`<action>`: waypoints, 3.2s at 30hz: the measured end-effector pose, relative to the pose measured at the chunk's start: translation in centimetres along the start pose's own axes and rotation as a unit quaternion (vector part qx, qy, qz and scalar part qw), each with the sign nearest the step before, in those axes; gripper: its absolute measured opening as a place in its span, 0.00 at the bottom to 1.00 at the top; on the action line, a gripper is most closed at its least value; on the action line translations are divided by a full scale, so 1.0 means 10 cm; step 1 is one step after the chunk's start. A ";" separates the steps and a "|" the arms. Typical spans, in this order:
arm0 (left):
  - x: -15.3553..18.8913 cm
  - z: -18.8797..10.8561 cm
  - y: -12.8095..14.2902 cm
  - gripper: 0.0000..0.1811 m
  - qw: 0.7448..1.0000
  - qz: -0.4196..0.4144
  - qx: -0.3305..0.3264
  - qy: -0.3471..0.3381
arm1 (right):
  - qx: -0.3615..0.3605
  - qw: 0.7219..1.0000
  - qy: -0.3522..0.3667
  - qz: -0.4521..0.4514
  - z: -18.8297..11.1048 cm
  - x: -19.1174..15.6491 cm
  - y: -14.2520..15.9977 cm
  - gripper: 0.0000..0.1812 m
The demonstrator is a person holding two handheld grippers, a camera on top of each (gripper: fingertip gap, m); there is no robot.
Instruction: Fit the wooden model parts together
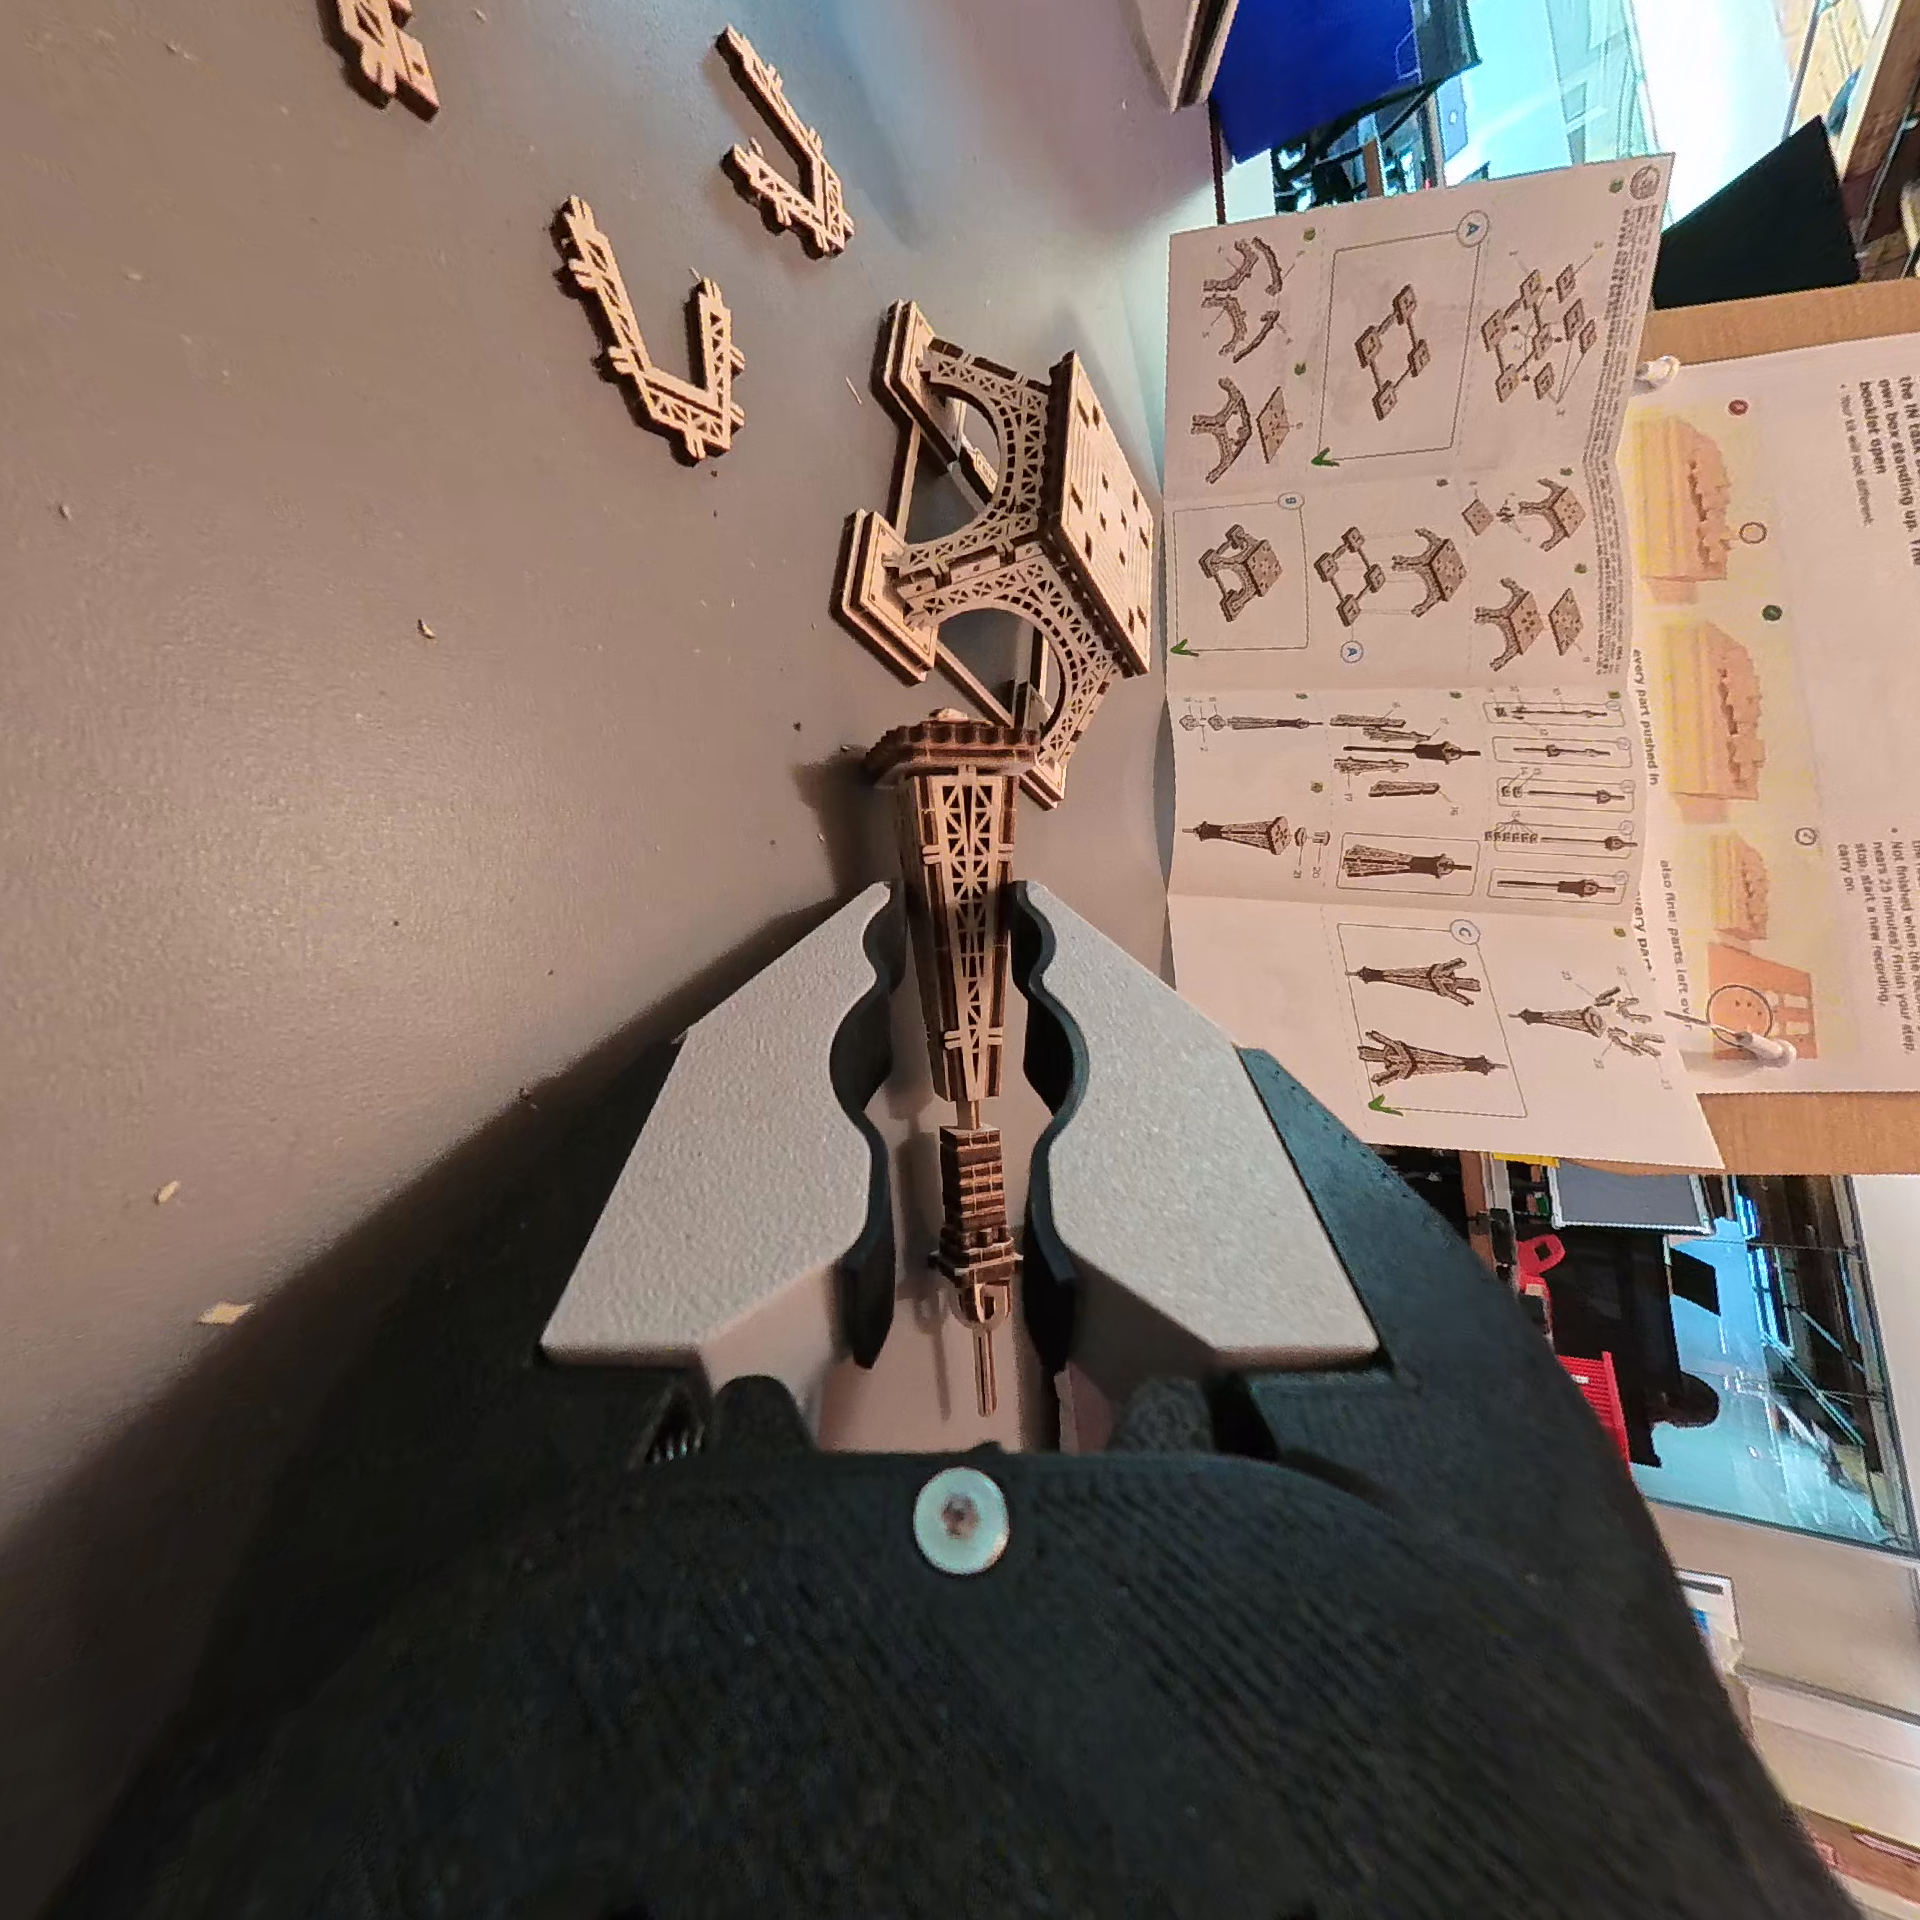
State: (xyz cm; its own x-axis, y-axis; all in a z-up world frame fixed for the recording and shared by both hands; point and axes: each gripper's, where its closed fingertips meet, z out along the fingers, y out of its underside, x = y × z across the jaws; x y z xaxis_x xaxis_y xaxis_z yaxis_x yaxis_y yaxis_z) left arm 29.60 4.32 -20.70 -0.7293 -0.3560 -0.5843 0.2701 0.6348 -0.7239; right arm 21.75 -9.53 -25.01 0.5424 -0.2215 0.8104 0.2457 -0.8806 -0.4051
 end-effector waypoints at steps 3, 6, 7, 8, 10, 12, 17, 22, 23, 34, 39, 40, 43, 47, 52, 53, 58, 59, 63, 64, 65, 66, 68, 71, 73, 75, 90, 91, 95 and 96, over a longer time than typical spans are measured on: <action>0.10 -0.01 -0.06 0.00 0.999 -0.018 0.019 0.034 | -0.003 1.000 0.001 -0.007 0.00 0.00 0.00 0.10; 0.12 -0.02 -0.10 0.00 0.998 -0.031 0.029 0.046 | -0.004 1.000 0.002 -0.009 0.00 0.00 0.00 0.10; 0.13 -0.02 -0.10 0.00 0.998 -0.036 0.032 0.051 | -0.003 1.000 0.002 -0.009 0.00 0.00 0.00 0.10; 0.13 -0.02 -0.10 0.00 0.997 -0.041 0.033 0.054 | -0.003 1.000 0.002 -0.009 0.00 0.00 0.00 0.10; 0.12 -0.03 -0.10 0.00 0.997 -0.044 0.032 0.053 | -0.002 1.000 0.002 -0.009 0.00 0.00 -0.01 0.09; 0.12 -0.03 -0.10 0.00 0.997 -0.044 0.033 0.054 | -0.001 1.000 0.001 -0.008 0.00 0.00 -0.01 0.10; 0.18 -0.03 -0.11 0.00 0.996 -0.039 0.035 0.068 | 0.002 1.000 0.003 -0.005 -0.01 0.01 -0.01 0.10; 0.26 -0.03 -0.11 0.00 0.995 -0.029 0.033 0.088 | 0.006 1.000 0.001 -0.003 -0.02 0.01 -0.01 0.10; 0.27 -0.03 -0.11 0.00 0.995 -0.027 0.033 0.090 | 0.006 1.000 0.000 -0.004 -0.03 0.01 -0.02 0.10; 0.75 -0.27 -0.22 0.04 0.960 -0.030 0.058 0.273 | 0.053 0.998 0.005 0.026 -0.23 0.18 -0.24 0.13; 1.25 -0.69 -0.37 0.14 0.901 -0.013 0.046 0.431 | 0.096 0.993 -0.041 0.048 -0.30 0.09 -0.52 0.12; 1.32 -0.75 -0.37 0.15 0.892 -0.014 0.032 0.450 | 0.108 0.991 -0.059 0.059 -0.30 0.03 -0.58 0.12; 1.44 -0.79 -0.22 0.22 0.881 -0.007 -0.049 0.471 | 0.143 0.978 -0.122 0.091 -0.33 -0.17 -0.77 0.12; 1.48 -0.68 -0.09 0.30 0.888 -0.010 -0.114 0.446 | 0.149 0.966 -0.172 0.123 -0.30 -0.33 -0.89 0.17; 1.51 -0.66 -0.12 0.20 0.879 -0.054 -0.134 0.454 | 0.172 0.951 -0.195 0.170 -0.33 -0.34 -0.99 0.20; 1.51 -0.64 -0.12 0.19 0.880 -0.055 -0.135 0.451 | 0.177 0.948 -0.197 0.178 -0.34 -0.33 -0.99 0.20; 1.51 -0.60 -0.14 0.14 0.886 -0.040 -0.126 0.445 | 0.165 0.946 -0.212 0.182 -0.32 -0.38 -0.95 0.21; 1.51 -0.60 -0.15 0.14 0.885 -0.042 -0.123 0.447 | 0.165 0.945 -0.216 0.181 -0.32 -0.40 -0.97 0.21; 1.53 -0.66 -0.27 0.14 0.869 -0.088 -0.103 0.476 | 0.175 0.953 -0.210 0.133 -0.35 -0.44 -1.10 0.22; 1.51 -0.66 -0.31 0.13 0.862 -0.116 -0.095 0.484 | 0.178 0.957 -0.203 0.103 -0.36 -0.46 -1.14 0.22; 1.49 -0.68 -0.35 0.13 0.850 -0.150 -0.089 0.497 | 0.178 0.961 -0.199 0.072 -0.37 -0.48 -1.17 0.22; 1.48 -0.71 -0.40 0.14 0.834 -0.184 -0.084 0.514 | 0.176 0.967 -0.181 0.042 -0.36 -0.48 -1.19 0.22; 1.42 -0.74 -0.44 0.13 0.810 -0.232 -0.073 0.534 | 0.167 0.976 -0.137 -0.013 -0.33 -0.43 -1.23 0.22; 1.34 -0.74 -0.43 0.13 0.802 -0.257 -0.066 0.534 | 0.175 0.976 -0.122 -0.050 -0.35 -0.46 -1.33 0.20; 1.31 -0.76 -0.45 0.13 0.796 -0.268 -0.057 0.540 | 0.194 0.972 -0.126 -0.050 -0.38 -0.48 -1.42 0.18; 1.32 -0.79 -0.46 0.14 0.789 -0.271 -0.055 0.549 | 0.186 0.974 -0.110 -0.067 -0.35 -0.47 -1.43 0.15; 1.12 -0.60 -0.40 0.18 0.860 -0.194 0.002 0.472 | 0.166 0.969 -0.088 0.161 -0.22 -0.07 -1.14 0.00; 1.10 -0.57 -0.41 0.18 0.874 -0.174 0.014 0.454 | 0.160 0.958 -0.087 0.221 -0.20 0.02 -1.08 0.00; 1.03 -0.42 -0.40 0.15 0.914 -0.126 0.024 0.385 | 0.141 0.889 -0.101 0.424 -0.18 0.24 -0.82 0.00; 1.02 -0.36 -0.36 0.15 0.921 -0.122 0.011 0.369 | 0.135 0.867 -0.102 0.468 -0.18 0.28 -0.75 0.00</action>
State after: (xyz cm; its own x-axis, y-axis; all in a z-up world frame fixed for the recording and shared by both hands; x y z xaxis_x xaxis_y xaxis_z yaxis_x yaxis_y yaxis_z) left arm 18.91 0.83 -22.75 -0.9966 0.0819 -0.0005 0.0482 0.5809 -0.8126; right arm 19.98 -4.24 -18.96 0.7300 -0.6834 -0.0086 -0.2150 -0.2176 -0.9521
